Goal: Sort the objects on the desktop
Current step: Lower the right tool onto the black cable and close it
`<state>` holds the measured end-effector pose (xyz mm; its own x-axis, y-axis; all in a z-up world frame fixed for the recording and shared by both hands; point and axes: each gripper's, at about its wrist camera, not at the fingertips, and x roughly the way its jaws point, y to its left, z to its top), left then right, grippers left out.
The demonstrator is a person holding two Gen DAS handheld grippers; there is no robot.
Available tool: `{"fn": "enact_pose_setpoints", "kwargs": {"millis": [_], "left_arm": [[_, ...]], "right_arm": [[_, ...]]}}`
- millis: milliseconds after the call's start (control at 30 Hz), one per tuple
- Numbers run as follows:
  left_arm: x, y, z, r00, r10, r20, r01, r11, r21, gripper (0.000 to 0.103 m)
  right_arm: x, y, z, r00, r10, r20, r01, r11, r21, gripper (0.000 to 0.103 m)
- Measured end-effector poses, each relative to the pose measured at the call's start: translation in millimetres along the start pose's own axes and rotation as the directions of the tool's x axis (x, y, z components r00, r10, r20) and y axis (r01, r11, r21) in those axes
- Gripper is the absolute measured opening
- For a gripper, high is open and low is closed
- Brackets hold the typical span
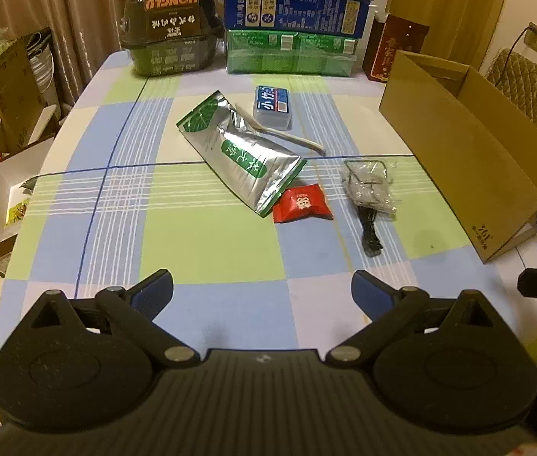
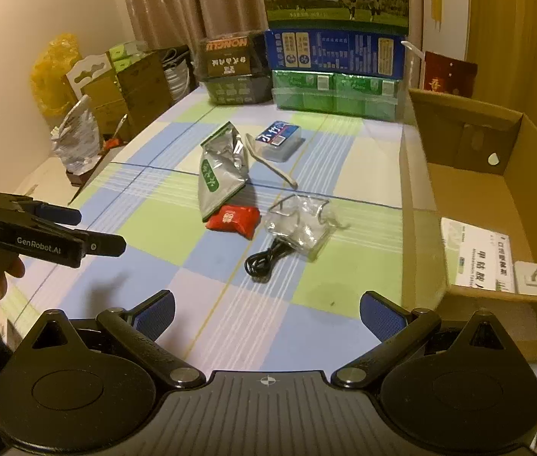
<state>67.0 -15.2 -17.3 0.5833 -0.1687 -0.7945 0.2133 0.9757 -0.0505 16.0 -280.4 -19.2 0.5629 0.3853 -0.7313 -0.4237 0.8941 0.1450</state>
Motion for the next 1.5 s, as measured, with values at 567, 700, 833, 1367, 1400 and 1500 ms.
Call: {"fn": "enact_pose_setpoints", "kwargs": {"millis": [567, 700, 833, 1367, 1400, 1500], "left_arm": [[71, 17, 5, 0.999, -0.034, -0.038, 0.033, 0.999, -0.025, 0.09], [87, 22, 6, 0.998, -0.051, -0.047, 0.049, 0.997, -0.054, 0.087], [98, 26, 9, 0.998, -0.04, -0.041, 0.037, 0.997, -0.068, 0.087], [115, 31, 14, 0.998, -0.049, -0.034, 0.046, 0.995, -0.089, 0.087], [115, 31, 14, 0.998, -0.046, -0.034, 0.043, 0.995, -0.087, 0.087], [117, 33, 14, 0.998, -0.046, -0.034, 0.043, 0.995, -0.092, 0.087]], "right_arm": [[89, -8, 7, 1.0, 0.004, -0.029, -0.001, 0.995, 0.098, 0.066], [113, -8, 8, 0.999, 0.006, -0.042, -0.001, 0.995, 0.103, 0.064], [135, -6, 7, 0.999, 0.004, -0.051, 0.0, 0.996, 0.092, 0.061], [165, 7, 5, 0.995, -0.103, 0.01, 0.103, 0.994, -0.038, 0.025], [165, 7, 5, 0.994, -0.105, 0.01, 0.106, 0.994, -0.041, 0.016], [165, 10, 5, 0.997, -0.082, 0.008, 0.082, 0.995, -0.056, 0.008]]}}
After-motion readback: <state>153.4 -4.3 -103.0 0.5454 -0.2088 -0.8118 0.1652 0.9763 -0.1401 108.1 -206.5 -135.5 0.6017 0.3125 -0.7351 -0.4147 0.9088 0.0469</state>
